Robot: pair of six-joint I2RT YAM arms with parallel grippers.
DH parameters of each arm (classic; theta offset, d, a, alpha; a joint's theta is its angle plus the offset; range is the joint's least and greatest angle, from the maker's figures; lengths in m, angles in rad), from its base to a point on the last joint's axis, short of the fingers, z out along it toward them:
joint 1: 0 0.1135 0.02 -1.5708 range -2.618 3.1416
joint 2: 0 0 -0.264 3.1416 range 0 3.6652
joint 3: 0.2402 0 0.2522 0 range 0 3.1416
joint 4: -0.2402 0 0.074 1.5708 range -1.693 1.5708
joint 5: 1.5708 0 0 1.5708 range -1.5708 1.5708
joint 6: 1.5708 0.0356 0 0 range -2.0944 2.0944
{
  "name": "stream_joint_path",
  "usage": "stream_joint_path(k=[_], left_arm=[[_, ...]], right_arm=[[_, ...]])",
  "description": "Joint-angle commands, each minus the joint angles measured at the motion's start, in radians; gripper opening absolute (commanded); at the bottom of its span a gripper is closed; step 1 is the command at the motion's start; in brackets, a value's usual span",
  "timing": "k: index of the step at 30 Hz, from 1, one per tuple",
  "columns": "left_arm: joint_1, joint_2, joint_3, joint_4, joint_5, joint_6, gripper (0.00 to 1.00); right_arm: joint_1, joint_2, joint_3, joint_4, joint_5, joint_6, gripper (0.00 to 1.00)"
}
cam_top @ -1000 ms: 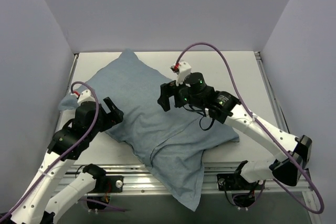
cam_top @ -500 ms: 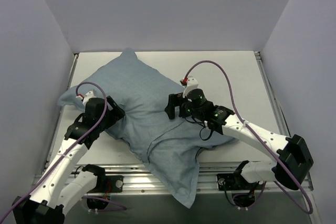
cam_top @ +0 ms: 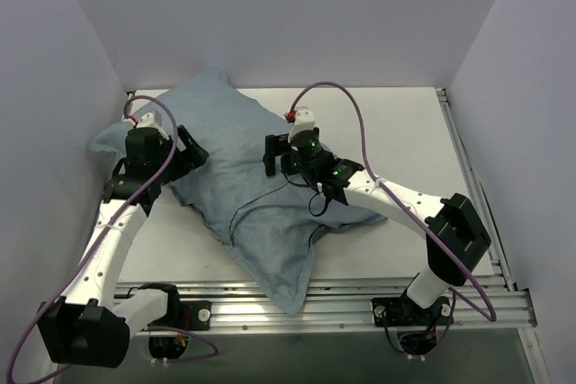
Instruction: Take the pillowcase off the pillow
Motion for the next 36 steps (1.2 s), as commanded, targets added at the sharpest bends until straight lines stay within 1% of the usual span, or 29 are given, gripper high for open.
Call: stream_joint_path(k=[1, 3, 4, 5, 8, 9, 13, 15, 17, 19, 22, 26, 30, 32, 36], left_arm=[[0.001, -0.077, 0.066, 0.016, 0.156, 0.097, 0.94], [-0.002, -0.142, 0.04, 0.008, 0.215, 0.092, 0.94], [-0.006, -0.165, 0.029, 0.002, 0.27, 0.091, 0.94], [-0.013, -0.203, 0.021, -0.006, 0.29, 0.097, 0.94], [-0.051, -0.267, -0.002, -0.062, 0.31, 0.135, 0.94], [-0.083, -0.283, -0.016, -0.082, 0.307, 0.147, 0.94], [-0.164, -0.324, -0.02, -0.118, 0.235, 0.199, 0.94], [-0.235, -0.32, -0.014, -0.113, 0.198, 0.215, 0.94], [-0.302, -0.305, -0.007, -0.101, 0.169, 0.23, 0.94], [-0.341, -0.285, 0.007, -0.089, 0.122, 0.238, 0.94], [-0.398, -0.24, 0.029, -0.078, 0.048, 0.252, 0.94], [-0.418, -0.168, 0.053, -0.061, 0.003, 0.265, 0.94], [-0.43, -0.13, 0.072, -0.012, 0.002, 0.281, 0.94], [-0.436, -0.105, 0.072, 0.005, 0.018, 0.278, 0.94], [-0.462, -0.056, 0.111, 0.008, 0.045, 0.291, 0.94]], right_arm=[[0.007, -0.007, 0.048, -0.093, 0.063, -0.033, 0.88], [0.027, -0.048, 0.055, -0.125, 0.109, -0.022, 0.88], [0.036, -0.061, 0.058, -0.145, 0.14, -0.014, 0.88], [0.05, -0.073, 0.068, -0.205, 0.207, 0.013, 0.89], [0.065, -0.146, 0.05, -0.294, 0.277, 0.059, 0.91], [0.068, -0.198, 0.012, -0.302, 0.295, 0.093, 0.92], [0.068, -0.327, -0.097, -0.331, 0.316, 0.153, 0.92], [0.067, -0.376, -0.129, -0.372, 0.344, 0.185, 0.92], [0.062, -0.412, -0.188, -0.412, 0.37, 0.222, 0.93], [0.061, -0.472, -0.244, -0.435, 0.373, 0.249, 0.93], [0.058, -0.539, -0.335, -0.408, 0.36, 0.262, 0.92], [0.052, -0.541, -0.393, -0.334, 0.286, 0.234, 0.91], [0.038, -0.467, -0.386, -0.27, 0.3, 0.208, 0.9], [0.027, -0.438, -0.389, -0.202, 0.307, 0.211, 0.9], [-0.022, -0.363, -0.383, -0.116, 0.294, 0.222, 0.9]])
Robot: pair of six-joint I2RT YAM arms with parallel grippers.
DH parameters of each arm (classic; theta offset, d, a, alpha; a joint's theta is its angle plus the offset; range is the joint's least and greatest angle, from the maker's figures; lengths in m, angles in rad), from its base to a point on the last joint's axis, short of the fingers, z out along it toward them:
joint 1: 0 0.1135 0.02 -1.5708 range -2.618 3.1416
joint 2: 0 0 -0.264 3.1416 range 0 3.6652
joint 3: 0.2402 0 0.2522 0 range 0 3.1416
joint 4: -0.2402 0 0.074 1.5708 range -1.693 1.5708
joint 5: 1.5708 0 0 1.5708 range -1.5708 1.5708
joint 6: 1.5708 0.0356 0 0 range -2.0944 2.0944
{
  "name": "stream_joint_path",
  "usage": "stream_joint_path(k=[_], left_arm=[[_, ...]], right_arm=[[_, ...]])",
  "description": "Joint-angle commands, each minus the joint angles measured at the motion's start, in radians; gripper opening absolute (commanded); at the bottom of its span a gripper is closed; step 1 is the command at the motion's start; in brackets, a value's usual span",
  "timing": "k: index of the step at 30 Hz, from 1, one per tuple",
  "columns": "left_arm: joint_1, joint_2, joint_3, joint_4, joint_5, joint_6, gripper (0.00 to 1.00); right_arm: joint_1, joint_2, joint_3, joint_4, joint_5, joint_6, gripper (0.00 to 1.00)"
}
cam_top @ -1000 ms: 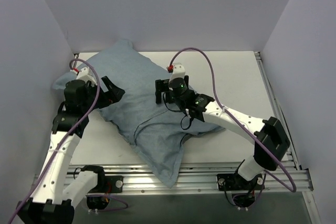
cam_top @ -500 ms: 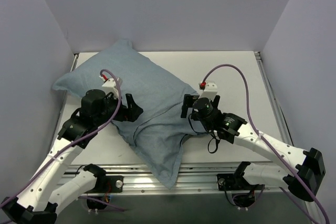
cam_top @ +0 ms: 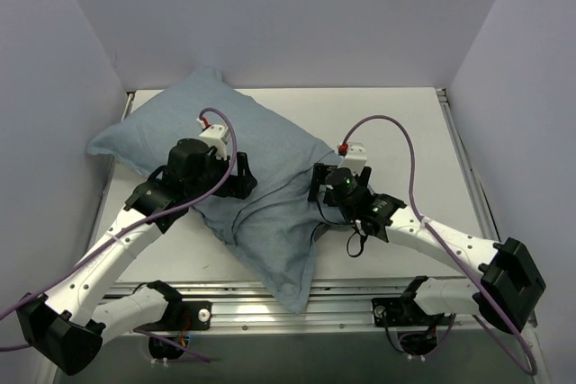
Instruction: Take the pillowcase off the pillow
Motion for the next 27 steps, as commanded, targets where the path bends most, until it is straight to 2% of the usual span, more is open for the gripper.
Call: stream_joint_path(k=[1, 4, 9, 16, 20, 21, 22, 27], left_arm=[[-0.029, 0.031, 0.093, 0.065, 0.01, 0.039, 0.94], [-0.06, 0.054, 0.109, 0.085, -0.01, 0.058, 0.94], [-0.12, 0.116, 0.168, 0.103, -0.031, 0.103, 0.95], [-0.204, 0.235, 0.239, 0.138, -0.195, 0.227, 0.96], [-0.233, 0.287, 0.265, 0.178, -0.237, 0.279, 1.0], [-0.239, 0.298, 0.268, 0.183, -0.24, 0.29, 0.98], [-0.245, 0.318, 0.28, 0.184, -0.246, 0.296, 0.91], [-0.249, 0.367, 0.311, 0.197, -0.252, 0.302, 0.83]], right_arm=[[-0.04, 0.056, 0.004, 0.139, 0.017, 0.003, 0.9], [-0.052, 0.09, 0.014, 0.205, 0.028, -0.049, 0.9], [-0.088, 0.125, 0.077, 0.188, 0.026, -0.094, 0.9], [-0.094, 0.058, 0.079, 0.127, -0.007, -0.094, 0.9], [-0.094, -0.018, 0.065, 0.104, -0.035, -0.071, 0.9], [-0.095, -0.031, 0.056, 0.098, -0.041, -0.06, 0.9], [-0.094, -0.045, 0.051, 0.096, -0.044, -0.057, 0.9], [-0.094, -0.106, 0.045, 0.061, -0.057, -0.037, 0.9]])
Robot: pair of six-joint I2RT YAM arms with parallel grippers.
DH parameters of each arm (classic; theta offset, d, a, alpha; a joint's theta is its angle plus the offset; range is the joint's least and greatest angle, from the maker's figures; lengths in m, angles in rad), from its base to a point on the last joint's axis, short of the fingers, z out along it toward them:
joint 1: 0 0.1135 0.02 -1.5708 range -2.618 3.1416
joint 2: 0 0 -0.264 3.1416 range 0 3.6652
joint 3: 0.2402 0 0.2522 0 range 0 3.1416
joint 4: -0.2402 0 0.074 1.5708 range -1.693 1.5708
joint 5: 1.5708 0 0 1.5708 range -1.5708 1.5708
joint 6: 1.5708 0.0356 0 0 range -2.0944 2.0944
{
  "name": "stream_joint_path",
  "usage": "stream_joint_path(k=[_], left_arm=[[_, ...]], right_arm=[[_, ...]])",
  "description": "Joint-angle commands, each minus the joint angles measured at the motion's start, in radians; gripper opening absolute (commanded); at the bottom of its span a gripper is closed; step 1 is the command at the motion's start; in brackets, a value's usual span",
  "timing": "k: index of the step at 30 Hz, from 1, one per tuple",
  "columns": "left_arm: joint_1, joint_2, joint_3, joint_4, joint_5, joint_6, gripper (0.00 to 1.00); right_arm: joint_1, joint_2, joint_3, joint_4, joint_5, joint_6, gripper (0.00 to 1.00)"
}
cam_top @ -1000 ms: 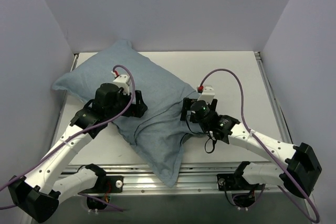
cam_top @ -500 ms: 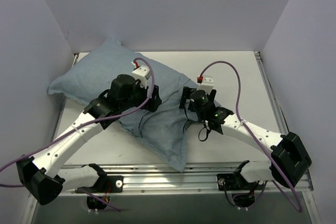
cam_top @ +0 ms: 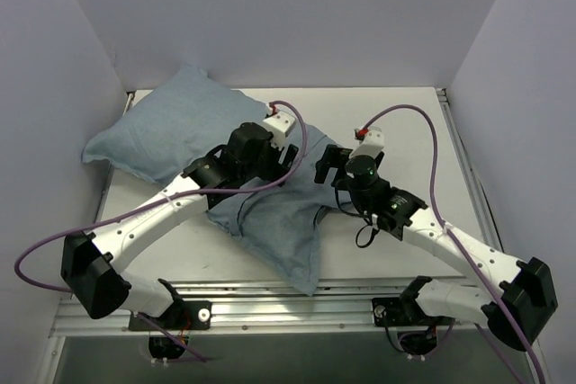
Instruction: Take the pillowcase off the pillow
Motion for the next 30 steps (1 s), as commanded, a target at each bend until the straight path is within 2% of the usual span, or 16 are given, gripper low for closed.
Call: stream_joint_path(k=[1, 6, 16, 18, 23, 30], left_arm=[[-0.004, 0.024, 0.069, 0.069, -0.028, 0.041, 0.82], [-0.005, 0.045, 0.089, 0.059, -0.022, 0.058, 0.74], [-0.024, 0.081, 0.073, 0.046, -0.01, 0.083, 0.74], [-0.024, 0.085, 0.076, 0.045, -0.052, 0.083, 0.74], [-0.021, 0.104, 0.102, 0.042, -0.157, 0.115, 0.64], [-0.016, 0.108, 0.076, 0.054, -0.209, 0.135, 0.57]], right_arm=[[-0.006, -0.041, -0.004, -0.041, -0.009, 0.033, 0.9], [-0.006, -0.075, -0.006, -0.051, -0.014, 0.041, 0.9], [-0.006, -0.071, 0.005, -0.047, -0.038, 0.047, 0.9], [-0.006, -0.077, 0.003, -0.045, -0.038, 0.056, 0.9], [-0.006, -0.077, 0.016, -0.041, -0.051, 0.058, 0.9], [-0.006, -0.063, 0.009, -0.031, -0.071, 0.067, 0.9]])
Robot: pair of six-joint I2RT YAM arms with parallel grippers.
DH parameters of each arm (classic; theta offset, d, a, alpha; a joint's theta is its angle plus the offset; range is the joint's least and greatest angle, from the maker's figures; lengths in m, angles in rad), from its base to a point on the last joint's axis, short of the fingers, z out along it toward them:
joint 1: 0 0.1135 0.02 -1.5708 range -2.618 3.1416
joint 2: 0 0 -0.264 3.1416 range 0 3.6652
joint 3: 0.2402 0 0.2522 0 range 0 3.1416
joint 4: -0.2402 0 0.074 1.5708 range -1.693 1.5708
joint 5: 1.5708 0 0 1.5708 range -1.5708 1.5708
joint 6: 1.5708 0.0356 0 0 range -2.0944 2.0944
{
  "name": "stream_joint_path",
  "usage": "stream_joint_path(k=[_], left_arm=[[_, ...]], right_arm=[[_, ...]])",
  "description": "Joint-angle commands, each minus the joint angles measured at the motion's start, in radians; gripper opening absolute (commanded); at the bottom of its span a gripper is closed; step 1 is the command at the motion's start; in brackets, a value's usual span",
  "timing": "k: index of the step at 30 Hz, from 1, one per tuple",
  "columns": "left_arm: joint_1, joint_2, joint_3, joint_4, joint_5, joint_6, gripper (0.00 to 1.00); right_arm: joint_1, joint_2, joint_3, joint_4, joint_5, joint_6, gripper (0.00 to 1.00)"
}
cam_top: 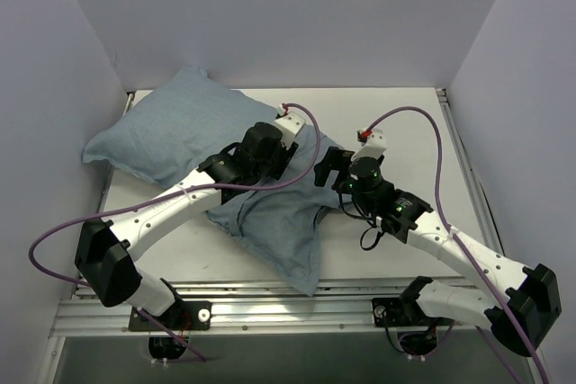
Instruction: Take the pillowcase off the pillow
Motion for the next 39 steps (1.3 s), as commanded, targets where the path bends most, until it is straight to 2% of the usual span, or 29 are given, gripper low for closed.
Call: stream_joint_path(k=[1, 3, 9, 16, 27, 31, 33, 34, 35, 37, 38, 39], left_arm=[[0.005, -0.008, 0.022, 0.044, -0.077, 0.026, 0.56], [0.009, -0.02, 0.01, 0.067, -0.102, 0.023, 0.52], [0.019, -0.066, -0.05, 0.155, -0.157, -0.005, 0.52], [0.059, -0.084, -0.093, 0.187, -0.189, -0.079, 0.52], [0.096, -0.094, -0.125, 0.198, -0.203, -0.089, 0.52], [0.102, -0.087, -0.13, 0.195, -0.216, -0.091, 0.52], [0.108, -0.078, -0.128, 0.195, -0.216, -0.091, 0.52], [0.111, -0.075, -0.127, 0.187, -0.216, -0.096, 0.52], [0.114, -0.071, -0.124, 0.183, -0.217, -0.099, 0.52], [0.12, -0.054, -0.119, 0.169, -0.226, -0.106, 0.52], [0.121, -0.046, -0.121, 0.167, -0.251, -0.106, 0.52], [0.121, -0.028, -0.122, 0.167, -0.26, -0.108, 0.52]], right_arm=[[-0.007, -0.006, 0.016, 0.014, -0.01, 0.014, 0.9], [-0.006, -0.002, 0.024, 0.028, -0.027, 0.005, 0.9], [0.002, 0.078, 0.068, 0.068, -0.084, 0.008, 0.89], [0.014, 0.207, 0.177, 0.077, -0.055, -0.026, 0.9], [0.035, 0.408, 0.321, 0.074, -0.046, -0.043, 0.9], [0.049, 0.463, 0.321, 0.039, 0.008, -0.034, 0.84], [0.048, 0.475, 0.304, 0.016, 0.034, -0.014, 0.73], [0.046, 0.478, 0.297, 0.005, 0.049, -0.006, 0.64], [0.046, 0.477, 0.288, -0.016, 0.066, 0.002, 0.43], [0.042, 0.462, 0.251, -0.038, 0.109, 0.028, 0.24], [0.036, 0.451, 0.235, -0.052, 0.111, 0.034, 0.08], [0.023, 0.44, 0.2, -0.058, 0.111, 0.039, 0.03]])
